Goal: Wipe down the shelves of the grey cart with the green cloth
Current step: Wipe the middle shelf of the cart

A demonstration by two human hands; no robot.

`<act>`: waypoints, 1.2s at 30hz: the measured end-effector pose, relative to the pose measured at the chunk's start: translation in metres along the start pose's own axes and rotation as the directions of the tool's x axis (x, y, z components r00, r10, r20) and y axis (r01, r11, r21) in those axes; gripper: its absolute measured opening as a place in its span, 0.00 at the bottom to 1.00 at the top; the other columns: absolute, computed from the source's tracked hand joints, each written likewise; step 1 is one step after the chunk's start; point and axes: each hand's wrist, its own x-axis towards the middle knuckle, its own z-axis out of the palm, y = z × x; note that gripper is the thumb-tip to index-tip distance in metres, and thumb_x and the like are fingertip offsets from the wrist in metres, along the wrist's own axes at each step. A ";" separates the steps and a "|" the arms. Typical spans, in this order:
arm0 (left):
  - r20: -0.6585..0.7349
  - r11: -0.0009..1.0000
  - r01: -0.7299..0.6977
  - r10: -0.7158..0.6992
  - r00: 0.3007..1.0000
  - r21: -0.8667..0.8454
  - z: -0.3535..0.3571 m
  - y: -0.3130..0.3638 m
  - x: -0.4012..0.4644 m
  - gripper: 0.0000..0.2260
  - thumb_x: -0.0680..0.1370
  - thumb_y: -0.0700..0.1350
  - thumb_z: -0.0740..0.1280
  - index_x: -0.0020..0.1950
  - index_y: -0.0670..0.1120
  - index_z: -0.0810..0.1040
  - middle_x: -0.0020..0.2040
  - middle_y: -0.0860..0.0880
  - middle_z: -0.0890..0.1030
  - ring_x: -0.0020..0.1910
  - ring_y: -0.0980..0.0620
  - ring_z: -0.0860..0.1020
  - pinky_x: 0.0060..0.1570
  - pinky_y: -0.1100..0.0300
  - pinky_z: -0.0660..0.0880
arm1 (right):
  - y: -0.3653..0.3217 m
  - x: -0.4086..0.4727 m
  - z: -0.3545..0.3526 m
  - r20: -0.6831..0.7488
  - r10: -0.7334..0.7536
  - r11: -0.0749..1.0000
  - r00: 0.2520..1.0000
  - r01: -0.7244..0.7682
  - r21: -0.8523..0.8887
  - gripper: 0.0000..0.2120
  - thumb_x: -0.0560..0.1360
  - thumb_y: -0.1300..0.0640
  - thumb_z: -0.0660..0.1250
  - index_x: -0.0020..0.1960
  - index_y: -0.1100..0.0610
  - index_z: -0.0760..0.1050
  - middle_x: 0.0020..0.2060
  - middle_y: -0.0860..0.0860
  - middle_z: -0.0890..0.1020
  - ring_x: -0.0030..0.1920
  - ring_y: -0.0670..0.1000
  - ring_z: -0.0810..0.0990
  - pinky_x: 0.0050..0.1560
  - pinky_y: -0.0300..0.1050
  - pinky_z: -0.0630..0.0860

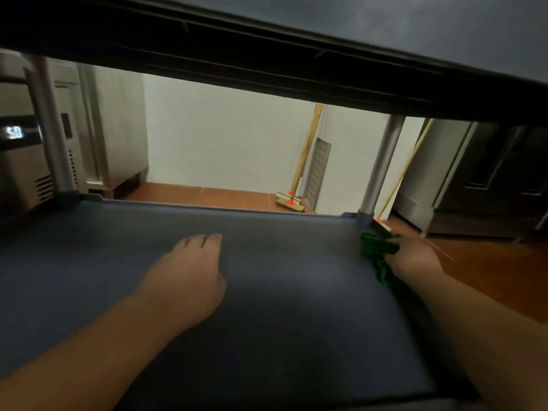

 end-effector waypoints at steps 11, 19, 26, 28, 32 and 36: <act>-0.016 0.997 -0.066 0.066 0.998 -0.029 0.028 -0.008 0.008 0.28 0.80 0.54 0.58 0.78 0.52 0.52 0.76 0.53 0.61 0.74 0.54 0.60 0.71 0.58 0.60 | -0.006 0.024 0.001 -0.054 0.033 0.990 0.998 -0.026 0.140 0.10 0.80 0.53 0.63 0.60 0.47 0.77 0.38 0.50 0.79 0.33 0.50 0.80 0.27 0.40 0.73; -0.132 0.994 -0.016 0.001 0.991 -0.108 0.032 -0.024 0.012 0.27 0.79 0.56 0.60 0.76 0.52 0.58 0.73 0.54 0.66 0.72 0.55 0.63 0.70 0.60 0.61 | -0.041 0.052 0.026 -0.165 0.038 0.988 0.985 -0.012 0.155 0.13 0.76 0.53 0.66 0.60 0.50 0.79 0.41 0.49 0.80 0.37 0.49 0.78 0.35 0.44 0.76; -0.162 0.996 -0.002 -0.013 0.987 -0.093 0.016 -0.045 0.007 0.28 0.79 0.55 0.59 0.77 0.53 0.55 0.76 0.54 0.61 0.76 0.54 0.56 0.73 0.59 0.57 | -0.109 0.041 0.045 -0.096 -0.043 0.978 0.994 0.062 0.200 0.16 0.75 0.53 0.68 0.62 0.46 0.80 0.47 0.50 0.83 0.45 0.53 0.81 0.50 0.48 0.81; -0.163 0.999 0.020 -0.028 0.986 -0.049 0.003 -0.067 0.000 0.28 0.79 0.55 0.58 0.77 0.54 0.54 0.76 0.54 0.60 0.77 0.53 0.54 0.73 0.59 0.55 | -0.137 0.034 0.052 -0.083 -0.054 0.980 0.995 0.069 0.185 0.16 0.75 0.51 0.67 0.63 0.48 0.79 0.46 0.51 0.83 0.43 0.52 0.80 0.45 0.43 0.78; -0.187 0.994 0.109 -0.110 0.976 -0.015 -0.026 -0.126 -0.026 0.28 0.78 0.53 0.59 0.77 0.53 0.55 0.75 0.53 0.63 0.76 0.52 0.55 0.72 0.59 0.57 | -0.194 0.018 0.064 -0.061 -0.083 0.988 0.995 0.090 0.125 0.15 0.76 0.50 0.65 0.61 0.50 0.80 0.39 0.50 0.78 0.38 0.51 0.76 0.41 0.43 0.76; -0.181 0.985 0.162 -0.169 0.969 -0.054 -0.040 -0.171 -0.053 0.26 0.78 0.52 0.59 0.75 0.53 0.56 0.74 0.54 0.63 0.76 0.52 0.54 0.71 0.59 0.59 | -0.265 -0.015 0.078 -0.022 -0.143 0.984 0.989 0.145 0.107 0.17 0.76 0.49 0.66 0.64 0.46 0.78 0.46 0.52 0.82 0.47 0.55 0.81 0.45 0.44 0.74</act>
